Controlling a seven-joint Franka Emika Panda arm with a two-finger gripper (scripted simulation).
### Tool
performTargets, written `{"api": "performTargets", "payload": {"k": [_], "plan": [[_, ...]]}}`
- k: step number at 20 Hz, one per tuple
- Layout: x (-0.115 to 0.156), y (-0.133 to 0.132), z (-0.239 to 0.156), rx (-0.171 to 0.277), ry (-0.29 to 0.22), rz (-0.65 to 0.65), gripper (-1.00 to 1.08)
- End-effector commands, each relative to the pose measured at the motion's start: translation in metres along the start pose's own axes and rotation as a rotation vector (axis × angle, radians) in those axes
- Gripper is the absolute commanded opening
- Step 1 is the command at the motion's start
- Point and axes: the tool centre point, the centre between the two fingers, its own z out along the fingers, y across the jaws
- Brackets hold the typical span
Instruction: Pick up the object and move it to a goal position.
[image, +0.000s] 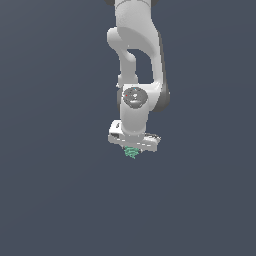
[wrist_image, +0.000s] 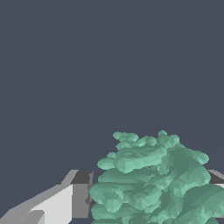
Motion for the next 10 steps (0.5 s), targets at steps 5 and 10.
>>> {"api": "performTargets", "payload": {"k": [5,10], "plan": [[-0.012,-0.010,-0.064,0.000,0.001,0.000,-1.00],[-0.023,-0.019,-0.124,0.000,0.001,0.000,-1.00]]}}
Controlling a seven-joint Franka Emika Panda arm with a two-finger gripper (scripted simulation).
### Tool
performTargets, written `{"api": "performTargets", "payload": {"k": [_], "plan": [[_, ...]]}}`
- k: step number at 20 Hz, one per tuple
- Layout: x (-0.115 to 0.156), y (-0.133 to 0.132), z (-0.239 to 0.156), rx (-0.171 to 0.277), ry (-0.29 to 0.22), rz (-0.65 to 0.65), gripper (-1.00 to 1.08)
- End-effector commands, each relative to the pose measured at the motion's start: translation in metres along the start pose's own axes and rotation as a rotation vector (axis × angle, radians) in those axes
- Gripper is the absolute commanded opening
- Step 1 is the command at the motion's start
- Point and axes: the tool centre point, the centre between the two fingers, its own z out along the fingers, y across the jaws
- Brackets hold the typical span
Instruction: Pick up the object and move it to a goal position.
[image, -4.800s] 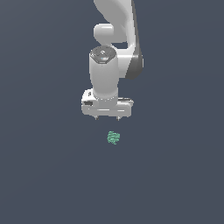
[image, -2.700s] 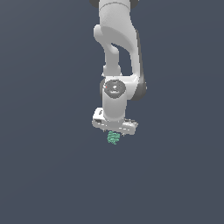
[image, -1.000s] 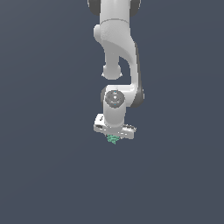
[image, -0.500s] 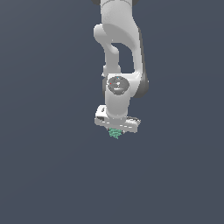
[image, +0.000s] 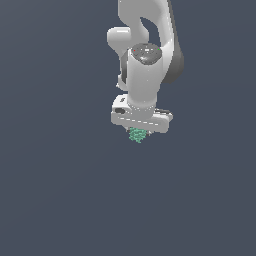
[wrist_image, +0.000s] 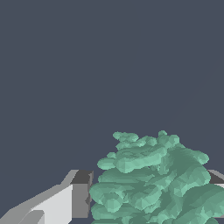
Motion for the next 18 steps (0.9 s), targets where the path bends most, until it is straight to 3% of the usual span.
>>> {"api": "performTargets", "payload": {"k": [1,18], "plan": [[-0.006,-0.004,-0.031,0.000,0.000,0.000,-1.00],[-0.037,-0.035,-0.220,0.000,0.000,0.000,-1.00]]}}
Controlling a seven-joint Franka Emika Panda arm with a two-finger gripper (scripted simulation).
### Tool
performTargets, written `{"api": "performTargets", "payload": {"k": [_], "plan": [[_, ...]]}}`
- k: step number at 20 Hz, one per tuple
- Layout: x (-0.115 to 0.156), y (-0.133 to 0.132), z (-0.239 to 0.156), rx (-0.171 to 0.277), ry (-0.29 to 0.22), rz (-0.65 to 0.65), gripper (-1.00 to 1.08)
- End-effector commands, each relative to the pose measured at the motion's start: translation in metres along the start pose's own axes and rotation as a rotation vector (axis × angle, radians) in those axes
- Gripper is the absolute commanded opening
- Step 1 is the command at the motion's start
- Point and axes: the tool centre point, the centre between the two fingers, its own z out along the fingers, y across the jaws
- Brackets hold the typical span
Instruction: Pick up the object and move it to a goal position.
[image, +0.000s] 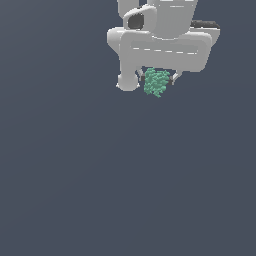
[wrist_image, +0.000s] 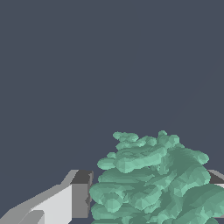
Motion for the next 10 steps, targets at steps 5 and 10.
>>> {"api": "performTargets", "payload": {"k": [5,10], "plan": [[-0.007,-0.009,-0.053,0.000,-0.001,0.000,-1.00],[-0.010,-0.014,-0.077,0.000,-0.002,0.000,-1.00]]}}
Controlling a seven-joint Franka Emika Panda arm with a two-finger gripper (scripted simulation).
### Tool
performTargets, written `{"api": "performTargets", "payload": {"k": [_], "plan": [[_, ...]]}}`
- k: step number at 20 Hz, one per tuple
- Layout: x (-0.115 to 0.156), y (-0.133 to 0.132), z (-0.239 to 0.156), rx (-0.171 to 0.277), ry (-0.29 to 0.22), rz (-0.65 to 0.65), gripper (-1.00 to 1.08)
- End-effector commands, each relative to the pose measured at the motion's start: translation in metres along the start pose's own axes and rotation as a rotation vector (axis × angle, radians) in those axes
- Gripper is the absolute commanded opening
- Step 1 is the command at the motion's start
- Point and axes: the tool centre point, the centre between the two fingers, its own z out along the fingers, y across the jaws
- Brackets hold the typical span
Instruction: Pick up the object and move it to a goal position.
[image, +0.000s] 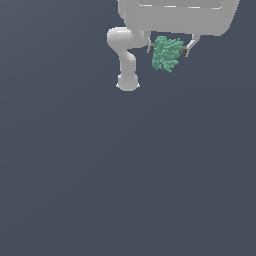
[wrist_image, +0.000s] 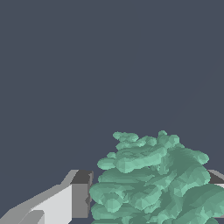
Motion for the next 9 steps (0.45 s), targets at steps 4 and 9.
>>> {"api": "performTargets", "payload": {"k": [4,9], "plan": [[-0.001,-0.003,-0.017,0.000,-0.001,0.000,-1.00],[-0.002,-0.004,-0.021,0.000,-0.001,0.000,-1.00]]}}
